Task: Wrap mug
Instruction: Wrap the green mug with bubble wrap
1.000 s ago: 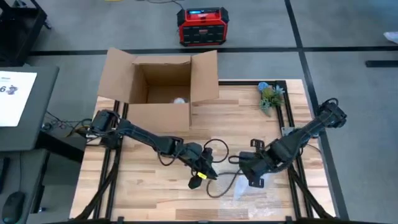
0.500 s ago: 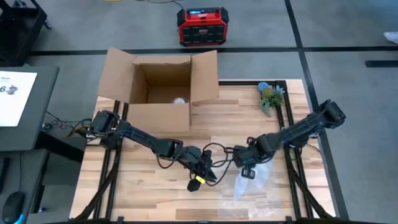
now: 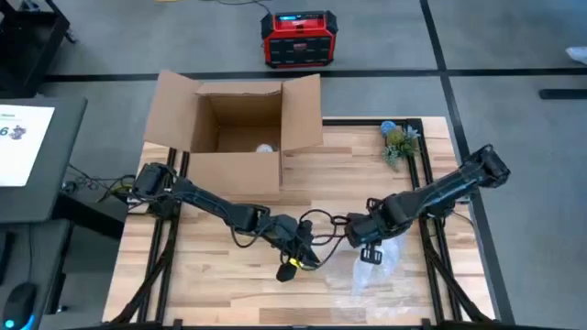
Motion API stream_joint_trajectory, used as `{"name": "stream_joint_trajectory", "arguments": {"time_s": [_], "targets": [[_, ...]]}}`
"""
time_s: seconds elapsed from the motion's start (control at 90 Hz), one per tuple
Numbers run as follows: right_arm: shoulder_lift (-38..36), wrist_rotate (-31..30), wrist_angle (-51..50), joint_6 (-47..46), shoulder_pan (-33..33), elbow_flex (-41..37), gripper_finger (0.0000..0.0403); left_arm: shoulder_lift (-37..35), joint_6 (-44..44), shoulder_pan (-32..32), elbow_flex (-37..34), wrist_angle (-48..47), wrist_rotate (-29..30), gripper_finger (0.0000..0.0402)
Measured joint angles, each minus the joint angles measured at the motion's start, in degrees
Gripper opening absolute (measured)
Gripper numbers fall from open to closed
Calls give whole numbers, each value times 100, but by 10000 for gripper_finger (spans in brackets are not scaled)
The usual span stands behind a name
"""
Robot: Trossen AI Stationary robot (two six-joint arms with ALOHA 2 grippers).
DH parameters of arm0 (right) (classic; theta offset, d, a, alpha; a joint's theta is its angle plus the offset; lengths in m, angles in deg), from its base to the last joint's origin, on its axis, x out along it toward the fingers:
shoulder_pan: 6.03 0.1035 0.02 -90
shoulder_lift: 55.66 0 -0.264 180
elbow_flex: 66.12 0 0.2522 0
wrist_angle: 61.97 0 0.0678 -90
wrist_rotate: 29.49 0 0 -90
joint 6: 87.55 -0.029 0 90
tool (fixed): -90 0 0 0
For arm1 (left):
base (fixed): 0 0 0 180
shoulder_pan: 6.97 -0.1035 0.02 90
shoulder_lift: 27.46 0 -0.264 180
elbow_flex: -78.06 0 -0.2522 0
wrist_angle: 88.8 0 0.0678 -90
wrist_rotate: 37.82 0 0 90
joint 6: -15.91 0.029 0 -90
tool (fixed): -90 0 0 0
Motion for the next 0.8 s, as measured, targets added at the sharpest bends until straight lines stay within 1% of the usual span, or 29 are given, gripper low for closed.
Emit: {"name": "stream_joint_trajectory", "arguments": {"time_s": [0.078, 0.211, 0.3, 0.389, 0.478, 0.589, 0.8], "targets": [[-2, -420, -302, -174, 373, 453, 0, 0, 0, 2, 0, 2, 3, 38], [-9, -861, -141, -335, 1127, 874, 0, 0, 0, 0, 0, 5, 21, 38], [-3, -906, 243, -475, 1654, 898, 0, 0, 0, 2, 0, 11, 59, 38], [65, -916, 664, -869, 2151, 884, 0, 0, 0, 2, 0, 11, 74, 38], [147, -902, 1144, -1530, 2603, 712, 0, 0, 0, 4, 0, 49, 88, 38], [307, -968, 1488, -2689, 3099, 397, 0, 0, 8, 4, 0, 126, 174, 38], [501, -1009, 1975, -5055, 3714, -812, 0, 0, 4, 9, 0, 170, 297, 38]]}}
